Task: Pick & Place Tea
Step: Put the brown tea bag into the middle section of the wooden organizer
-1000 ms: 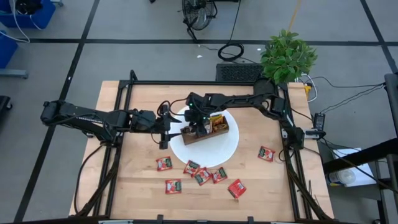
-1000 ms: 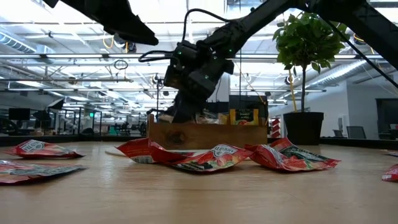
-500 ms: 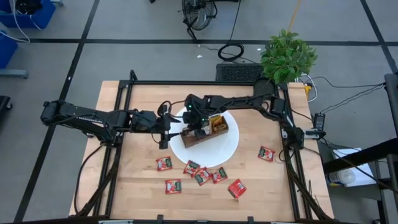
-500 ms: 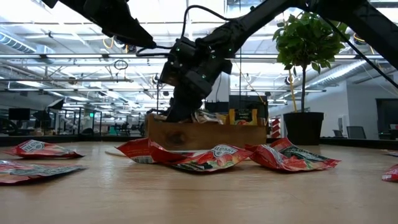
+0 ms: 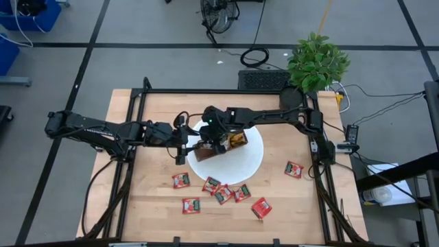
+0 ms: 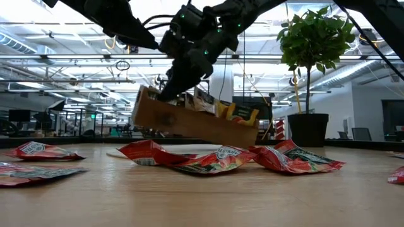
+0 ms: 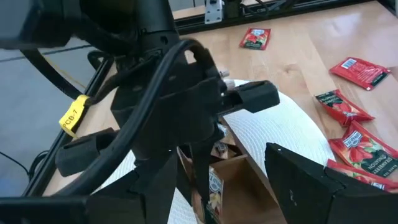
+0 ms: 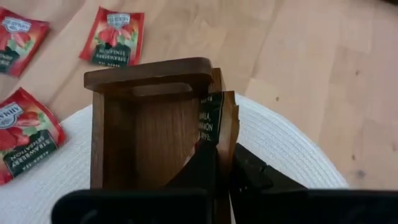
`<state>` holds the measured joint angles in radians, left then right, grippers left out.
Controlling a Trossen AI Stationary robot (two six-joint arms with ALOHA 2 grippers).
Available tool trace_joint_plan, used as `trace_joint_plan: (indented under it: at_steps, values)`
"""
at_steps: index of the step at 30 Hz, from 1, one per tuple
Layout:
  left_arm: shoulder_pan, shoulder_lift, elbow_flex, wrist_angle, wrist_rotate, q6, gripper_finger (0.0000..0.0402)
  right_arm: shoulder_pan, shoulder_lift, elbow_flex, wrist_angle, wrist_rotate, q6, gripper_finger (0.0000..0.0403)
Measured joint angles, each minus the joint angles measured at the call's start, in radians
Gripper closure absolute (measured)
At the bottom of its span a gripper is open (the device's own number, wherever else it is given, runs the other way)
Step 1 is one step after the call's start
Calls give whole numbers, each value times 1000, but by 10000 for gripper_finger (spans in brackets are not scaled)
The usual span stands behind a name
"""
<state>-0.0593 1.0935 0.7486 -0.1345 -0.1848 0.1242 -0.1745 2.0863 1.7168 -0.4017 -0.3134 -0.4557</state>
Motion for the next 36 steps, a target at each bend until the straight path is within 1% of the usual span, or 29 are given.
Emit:
trace_joint_plan:
  at_steps: [3,6,9,19,21,25,28,36]
  values:
    - [0,0,0,2,0,-3,160,-9,4,-1,-4,0,3,393]
    - [0,0,0,4,0,-8,160,-23,16,-21,38,-1,7,393]
    - [0,0,0,1,0,-12,160,-36,18,-34,26,-1,8,393]
    - [0,0,0,-3,0,-6,160,-58,17,-105,134,-2,21,394]
    - [0,0,0,-4,0,-6,160,-58,17,-122,161,-2,22,387]
    - [0,0,0,-5,0,-6,160,-58,17,-150,211,-1,24,353]
    - [0,0,0,-5,0,-7,160,-58,17,-165,227,-1,24,338]
    - [0,0,0,-5,0,-10,160,-57,17,-171,252,0,25,339]
